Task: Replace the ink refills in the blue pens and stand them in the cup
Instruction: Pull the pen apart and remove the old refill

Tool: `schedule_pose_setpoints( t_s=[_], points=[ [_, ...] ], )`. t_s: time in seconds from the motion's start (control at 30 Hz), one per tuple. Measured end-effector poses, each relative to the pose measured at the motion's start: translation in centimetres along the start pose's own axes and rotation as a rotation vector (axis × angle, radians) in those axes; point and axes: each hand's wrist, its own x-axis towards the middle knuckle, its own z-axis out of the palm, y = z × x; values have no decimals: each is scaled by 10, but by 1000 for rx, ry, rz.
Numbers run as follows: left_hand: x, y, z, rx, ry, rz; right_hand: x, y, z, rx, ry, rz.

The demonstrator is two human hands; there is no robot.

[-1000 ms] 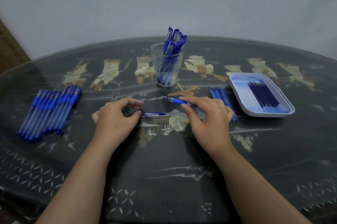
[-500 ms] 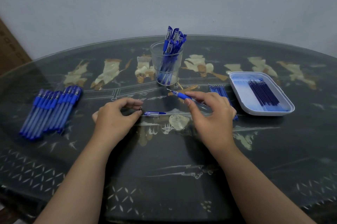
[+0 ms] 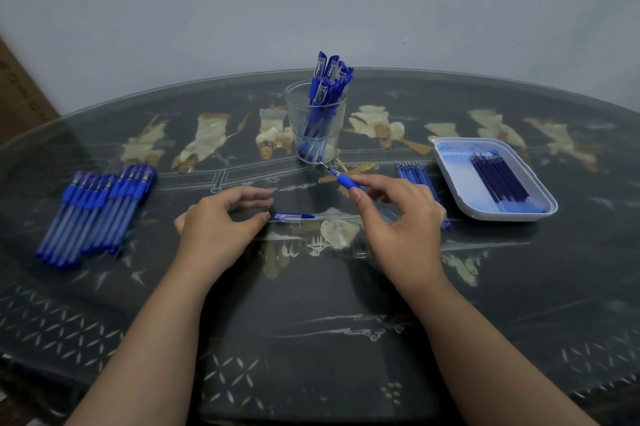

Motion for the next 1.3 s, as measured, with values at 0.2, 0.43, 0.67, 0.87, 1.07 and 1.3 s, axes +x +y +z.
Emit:
schedule_pose_setpoints(
  t_s=[0.2, 0.43, 0.67, 0.87, 1.07, 1.3],
  points=[
    [-1, 1, -2, -84, 92, 28, 2, -5, -5, 80, 5, 36],
    [-22, 53, 11, -603, -93, 133, 11, -32, -16, 545, -114, 397],
    [-25, 58, 32, -672, -246, 73, 11, -32, -21, 704, -200, 533],
    [-24, 55, 26, -481, -223, 139, 19, -29, -30, 903, -103, 583],
    [-26, 56, 26, -408, -203, 148, 25, -25, -38, 1042, -51, 601],
    [-27, 55, 32, -355, -175, 225, 26, -25, -39, 955, 232, 465]
  ],
)
